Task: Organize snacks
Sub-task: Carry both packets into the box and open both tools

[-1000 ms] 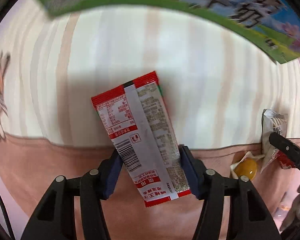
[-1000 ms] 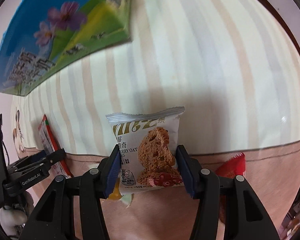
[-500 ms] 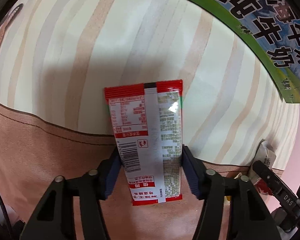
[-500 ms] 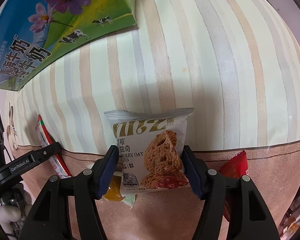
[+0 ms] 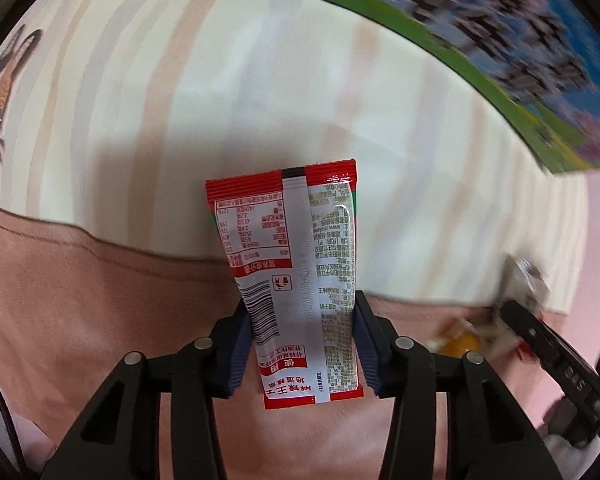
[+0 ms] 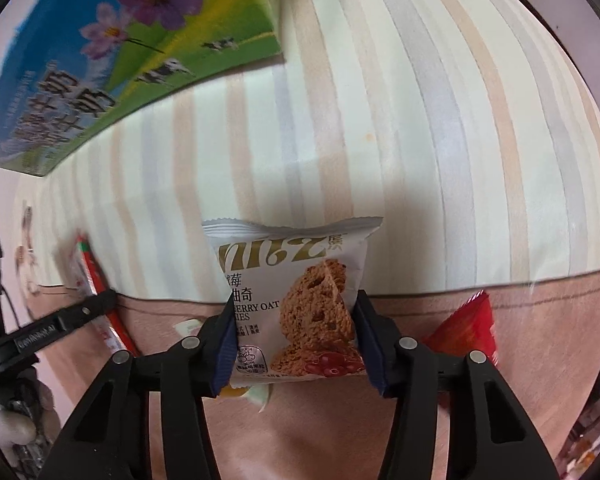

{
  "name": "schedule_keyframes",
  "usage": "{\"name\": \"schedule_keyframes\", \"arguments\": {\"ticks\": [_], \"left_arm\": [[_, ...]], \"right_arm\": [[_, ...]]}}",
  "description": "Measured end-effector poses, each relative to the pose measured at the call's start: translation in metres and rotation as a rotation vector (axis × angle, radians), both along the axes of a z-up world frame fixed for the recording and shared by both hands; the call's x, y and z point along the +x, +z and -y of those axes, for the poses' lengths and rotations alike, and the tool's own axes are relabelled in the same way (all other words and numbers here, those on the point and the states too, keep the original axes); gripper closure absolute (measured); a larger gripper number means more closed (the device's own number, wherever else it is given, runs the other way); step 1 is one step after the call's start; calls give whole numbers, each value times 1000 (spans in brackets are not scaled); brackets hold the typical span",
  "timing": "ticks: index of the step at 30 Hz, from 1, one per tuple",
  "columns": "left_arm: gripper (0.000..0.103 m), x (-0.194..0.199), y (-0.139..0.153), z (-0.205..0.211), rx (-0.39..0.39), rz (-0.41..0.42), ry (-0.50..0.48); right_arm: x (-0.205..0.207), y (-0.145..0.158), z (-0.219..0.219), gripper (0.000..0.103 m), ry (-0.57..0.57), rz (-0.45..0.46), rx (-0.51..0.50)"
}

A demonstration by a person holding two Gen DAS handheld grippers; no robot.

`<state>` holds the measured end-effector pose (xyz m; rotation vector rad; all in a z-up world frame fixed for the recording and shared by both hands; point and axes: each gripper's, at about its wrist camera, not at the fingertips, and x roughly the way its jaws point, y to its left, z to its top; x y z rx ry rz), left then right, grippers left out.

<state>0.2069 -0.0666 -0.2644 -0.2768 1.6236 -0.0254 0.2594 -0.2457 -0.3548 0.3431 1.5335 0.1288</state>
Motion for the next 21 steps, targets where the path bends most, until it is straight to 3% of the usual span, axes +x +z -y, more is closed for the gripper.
{"name": "schedule_keyframes", "arguments": {"ticks": [3, 7, 11, 16, 21], "left_arm": [[60, -6, 19, 11, -53, 7, -46], [60, 1, 68, 25, -115, 78, -97], [60, 25, 144, 34, -162, 209, -145], [60, 67, 220, 40, -122, 362, -213], [60, 128, 247, 23, -12, 416, -235]], "right_arm": [[-7, 16, -4, 50, -8, 21, 66], [-10, 47, -9, 50, -14, 64, 159], [1, 94, -12, 50, -9, 150, 240], [33, 161, -9, 50, -13, 276, 314], [88, 203, -12, 50, 4, 387, 282]]}}
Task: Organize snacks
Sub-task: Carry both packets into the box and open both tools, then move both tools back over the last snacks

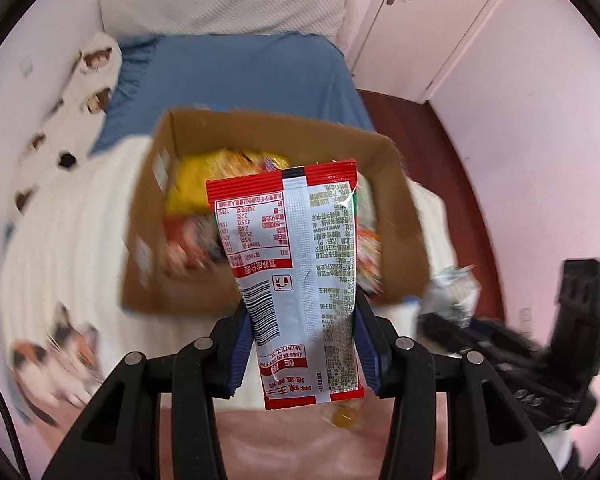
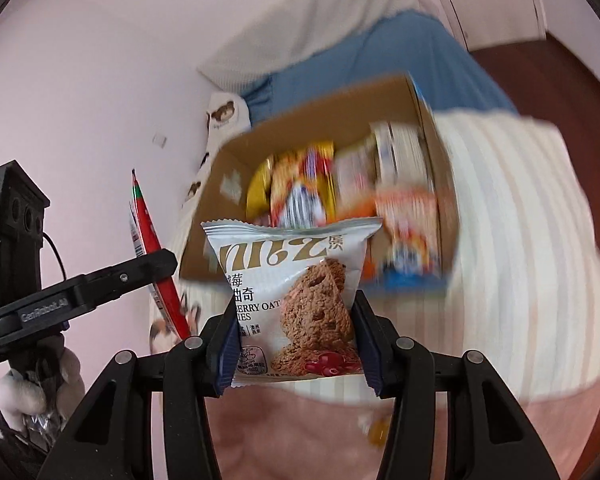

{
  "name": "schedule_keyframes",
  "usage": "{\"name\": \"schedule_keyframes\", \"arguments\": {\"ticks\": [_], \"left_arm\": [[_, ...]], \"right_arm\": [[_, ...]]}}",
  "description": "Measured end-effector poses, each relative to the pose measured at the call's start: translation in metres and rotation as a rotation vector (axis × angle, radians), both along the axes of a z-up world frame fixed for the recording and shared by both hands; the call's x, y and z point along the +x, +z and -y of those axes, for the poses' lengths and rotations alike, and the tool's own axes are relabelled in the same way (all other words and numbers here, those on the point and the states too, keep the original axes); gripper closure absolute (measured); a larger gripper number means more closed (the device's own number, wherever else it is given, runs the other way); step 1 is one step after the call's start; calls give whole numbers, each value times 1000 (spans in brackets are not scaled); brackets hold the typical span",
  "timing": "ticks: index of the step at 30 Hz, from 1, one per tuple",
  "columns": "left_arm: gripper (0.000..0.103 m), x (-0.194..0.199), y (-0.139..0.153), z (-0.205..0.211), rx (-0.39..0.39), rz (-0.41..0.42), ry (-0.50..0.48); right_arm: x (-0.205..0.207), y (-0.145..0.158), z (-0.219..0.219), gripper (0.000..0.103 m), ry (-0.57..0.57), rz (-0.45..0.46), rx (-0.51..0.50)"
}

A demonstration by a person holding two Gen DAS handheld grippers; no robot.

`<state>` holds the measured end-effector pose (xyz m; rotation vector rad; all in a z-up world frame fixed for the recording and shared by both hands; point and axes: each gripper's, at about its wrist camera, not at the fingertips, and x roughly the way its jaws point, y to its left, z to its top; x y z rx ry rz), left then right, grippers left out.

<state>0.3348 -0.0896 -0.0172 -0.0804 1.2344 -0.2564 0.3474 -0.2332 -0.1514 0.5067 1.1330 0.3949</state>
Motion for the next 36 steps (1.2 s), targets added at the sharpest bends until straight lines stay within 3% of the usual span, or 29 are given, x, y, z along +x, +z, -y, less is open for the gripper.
{"name": "schedule_keyframes", "arguments": {"ticks": [5, 11, 13, 16, 18, 22, 27, 30, 36], "left_arm": [[60, 51, -28, -19, 72, -73, 55], [57, 84, -88, -43, 127, -212, 113], [56, 91, -103, -49, 126, -250, 135], [31, 93, -120, -58, 130, -282, 170], [20, 87, -126, -59, 122, -269, 174], [18, 78, -128, -56, 159, -231, 166], [8, 64, -120, -48, 219, -165, 144], [8, 55, -110, -41, 254, -122, 132], [8, 29, -84, -31, 222, -26, 144]], "right_arm": [[49, 1, -11, 50, 5, 2, -14], [91, -22, -41, 50, 37, -43, -48], [105, -40, -58, 48, 84, -104, -52], [112, -64, -75, 32, 120, -161, -100], [113, -73, -79, 22, 126, -183, -142], [112, -82, -75, 7, 118, -205, -173], [105, -81, -61, 6, 87, -186, -262], [97, -74, -52, 5, 73, -169, -286], [75, -46, -40, 5, 40, -95, -365]]}}
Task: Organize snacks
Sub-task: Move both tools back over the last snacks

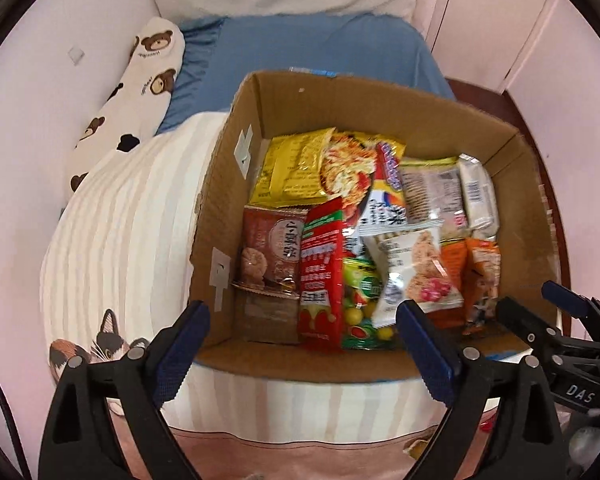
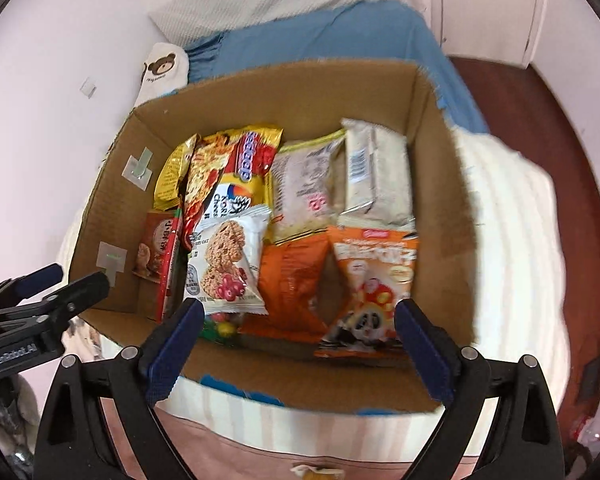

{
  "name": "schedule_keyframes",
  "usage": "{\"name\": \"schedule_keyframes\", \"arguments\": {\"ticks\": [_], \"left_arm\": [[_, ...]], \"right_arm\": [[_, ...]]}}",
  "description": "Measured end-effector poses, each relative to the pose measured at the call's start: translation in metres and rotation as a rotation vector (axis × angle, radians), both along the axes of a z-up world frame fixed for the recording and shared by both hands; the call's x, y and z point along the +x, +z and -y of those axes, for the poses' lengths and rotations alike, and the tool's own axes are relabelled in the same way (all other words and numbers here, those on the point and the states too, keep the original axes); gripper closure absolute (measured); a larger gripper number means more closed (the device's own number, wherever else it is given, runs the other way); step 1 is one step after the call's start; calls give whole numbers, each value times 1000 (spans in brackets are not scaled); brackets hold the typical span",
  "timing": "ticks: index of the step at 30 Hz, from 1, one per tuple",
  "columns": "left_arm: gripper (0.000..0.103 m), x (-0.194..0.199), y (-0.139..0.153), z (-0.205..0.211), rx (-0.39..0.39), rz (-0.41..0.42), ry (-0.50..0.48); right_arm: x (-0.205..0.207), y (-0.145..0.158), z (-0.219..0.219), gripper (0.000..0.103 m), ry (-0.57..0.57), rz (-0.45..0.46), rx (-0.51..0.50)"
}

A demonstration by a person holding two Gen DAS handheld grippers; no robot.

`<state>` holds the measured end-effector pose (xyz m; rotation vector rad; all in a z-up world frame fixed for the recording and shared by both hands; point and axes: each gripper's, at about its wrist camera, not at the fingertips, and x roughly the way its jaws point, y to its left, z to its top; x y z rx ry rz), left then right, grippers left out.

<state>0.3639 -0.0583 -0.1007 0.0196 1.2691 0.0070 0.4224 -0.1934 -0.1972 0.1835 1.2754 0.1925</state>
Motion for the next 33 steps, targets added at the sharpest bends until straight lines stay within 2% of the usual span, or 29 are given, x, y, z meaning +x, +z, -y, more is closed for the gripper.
{"name": "schedule_keyframes", "arguments": {"ticks": [8, 13, 16, 21, 25, 26, 27, 28, 33], "left_arm": [[8, -43, 40, 13, -45, 110, -32], [8, -72, 62, 17, -58, 175, -58], [8, -86, 71, 17, -76, 194, -69], [8, -109, 70, 25, -89, 199, -110], [8, -125, 50, 38, -81, 173, -144], [8, -129, 37, 42, -87, 146, -143], [8, -132, 29, 44, -94, 126, -140], [8, -135, 15, 48, -111, 90, -139], [8, -149, -76, 71, -228, -169, -132]], "right_arm": [[-41, 54, 10, 5, -25, 130, -39], [-69, 75, 11, 5, -47, 176, -32], [-84, 83, 12, 5, -57, 196, -2], [-111, 81, 24, 5, -84, 170, 68], [-136, 58, 46, 6, -124, 106, 60], [-142, 49, 54, 9, -136, 78, 57], [-147, 40, 60, 22, -143, 59, 58], [-154, 28, 68, 35, -148, 26, 51], [-177, -23, 106, 36, -215, -101, 14]]}}
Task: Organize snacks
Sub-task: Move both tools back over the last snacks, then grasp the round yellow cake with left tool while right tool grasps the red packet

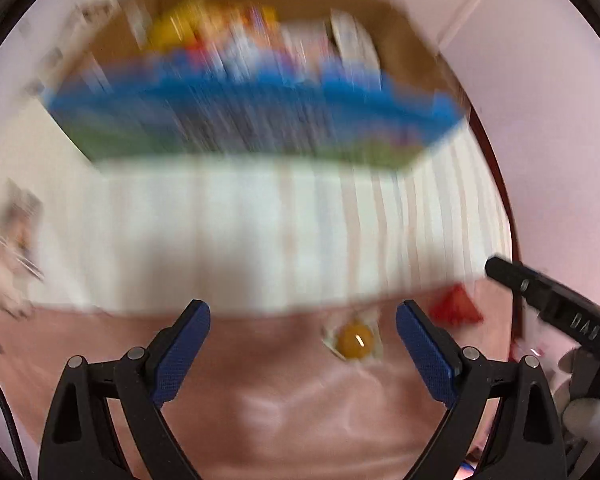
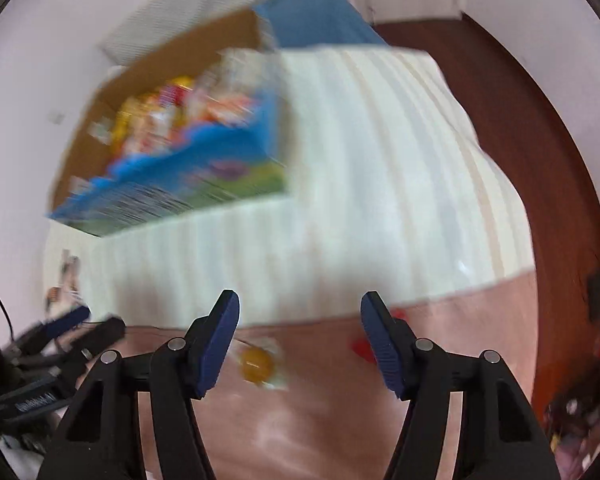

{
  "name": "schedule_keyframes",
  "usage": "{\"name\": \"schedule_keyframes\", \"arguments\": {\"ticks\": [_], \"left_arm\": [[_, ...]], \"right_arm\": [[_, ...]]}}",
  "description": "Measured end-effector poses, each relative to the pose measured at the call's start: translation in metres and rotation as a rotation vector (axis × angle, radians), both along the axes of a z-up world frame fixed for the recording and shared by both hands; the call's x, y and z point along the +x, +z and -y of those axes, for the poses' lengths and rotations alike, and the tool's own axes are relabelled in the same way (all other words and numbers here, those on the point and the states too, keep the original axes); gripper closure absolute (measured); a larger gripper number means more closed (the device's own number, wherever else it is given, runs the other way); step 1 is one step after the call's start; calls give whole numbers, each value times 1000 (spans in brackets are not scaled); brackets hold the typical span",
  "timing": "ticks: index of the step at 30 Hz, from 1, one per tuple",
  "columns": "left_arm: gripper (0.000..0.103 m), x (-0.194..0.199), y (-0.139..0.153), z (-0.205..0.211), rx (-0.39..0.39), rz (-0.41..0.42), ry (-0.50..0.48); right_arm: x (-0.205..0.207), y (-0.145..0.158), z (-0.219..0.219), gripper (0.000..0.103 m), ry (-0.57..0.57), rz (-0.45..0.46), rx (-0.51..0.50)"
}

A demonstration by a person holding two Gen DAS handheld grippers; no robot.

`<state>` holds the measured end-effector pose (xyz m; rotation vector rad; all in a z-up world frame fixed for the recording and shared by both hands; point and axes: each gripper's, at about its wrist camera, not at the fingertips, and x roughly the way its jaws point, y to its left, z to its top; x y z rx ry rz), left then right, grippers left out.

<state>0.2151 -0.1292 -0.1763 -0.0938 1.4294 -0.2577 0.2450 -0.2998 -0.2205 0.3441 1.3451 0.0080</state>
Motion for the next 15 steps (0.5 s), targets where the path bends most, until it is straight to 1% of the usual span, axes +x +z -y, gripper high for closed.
{"name": "schedule_keyframes", "arguments": {"ticks": [4, 6, 8, 10, 11, 12, 13, 15], "left_arm": [[9, -8, -66, 19, -88, -209, 18], [9, -8, -88, 26, -128, -279, 34], [9, -7, -104, 33, -146, -321, 44], [9, -5, -113, 40, -135, -327, 44], [12, -5, -115, 44, -116, -313, 36], [21, -6, -116, 47, -91, -301, 30], [26, -7, -116, 50, -66, -290, 17], [50, -9, -114, 52, -35, -267, -5]], "right_arm": [[-14, -42, 30, 36, -71, -99, 20], [-20, -64, 41, 36, -100, -153, 29], [-25, -84, 48, 36, -124, -190, 41], [-27, -97, 51, 36, -132, -217, 52], [-28, -103, 52, 36, -139, -229, 55], [-28, -106, 52, 36, -142, -237, 59], [-29, -110, 53, 36, -143, -242, 64], [-31, -113, 52, 36, -138, -240, 61]]}}
